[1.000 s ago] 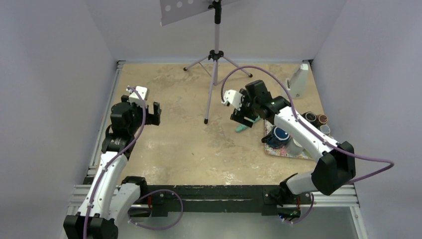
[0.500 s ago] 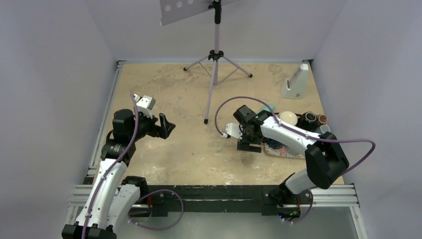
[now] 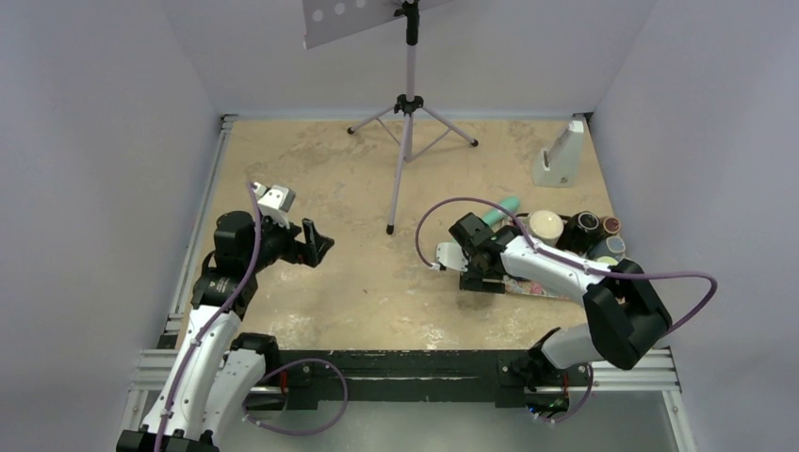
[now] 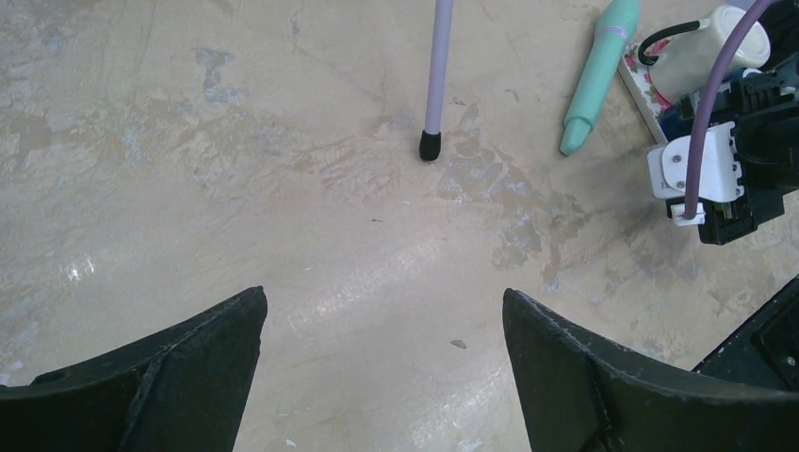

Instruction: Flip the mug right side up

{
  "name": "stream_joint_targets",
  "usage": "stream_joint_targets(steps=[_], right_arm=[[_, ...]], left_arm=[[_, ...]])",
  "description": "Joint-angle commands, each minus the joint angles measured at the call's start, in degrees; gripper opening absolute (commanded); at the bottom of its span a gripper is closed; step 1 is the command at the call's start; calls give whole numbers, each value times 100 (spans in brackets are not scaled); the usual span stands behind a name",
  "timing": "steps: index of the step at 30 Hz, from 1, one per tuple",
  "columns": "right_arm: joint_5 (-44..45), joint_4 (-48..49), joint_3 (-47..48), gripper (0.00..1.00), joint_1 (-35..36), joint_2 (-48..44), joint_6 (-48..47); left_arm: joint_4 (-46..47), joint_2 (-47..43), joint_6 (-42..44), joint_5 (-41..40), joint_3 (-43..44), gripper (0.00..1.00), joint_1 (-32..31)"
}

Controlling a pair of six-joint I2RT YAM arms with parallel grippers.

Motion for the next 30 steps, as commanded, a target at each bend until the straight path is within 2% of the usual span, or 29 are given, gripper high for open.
stream_joint_targets(steps=[1,7,11,13,17,24,30], right_arm=[[214,235,-50,84,-84,-336,-378],[424,650,-314,83,-390,-461,-805],[93,851,-341,79,-563,-538,-969],[14,830,-337,70,-587,-527,-1005],[-223,755,-250,40,-597,-554,-956],[-494,445,80,0,-589,-723,-789],[-488,163,836,0,-598,-1101,-331]], left_arm=[[34,-70,-80,162,26,98,-53],[11,-122,-199,-44,69,96,-71],[86,-177,-274,-34,103,95,-83],[63,-207,-244,-111,112,94,-88],[4,-237,-231,-392,89,91,-92],[-17,-253,-238,-266,51,88,-92],[120,-246,-568,-161,10,87,-92]])
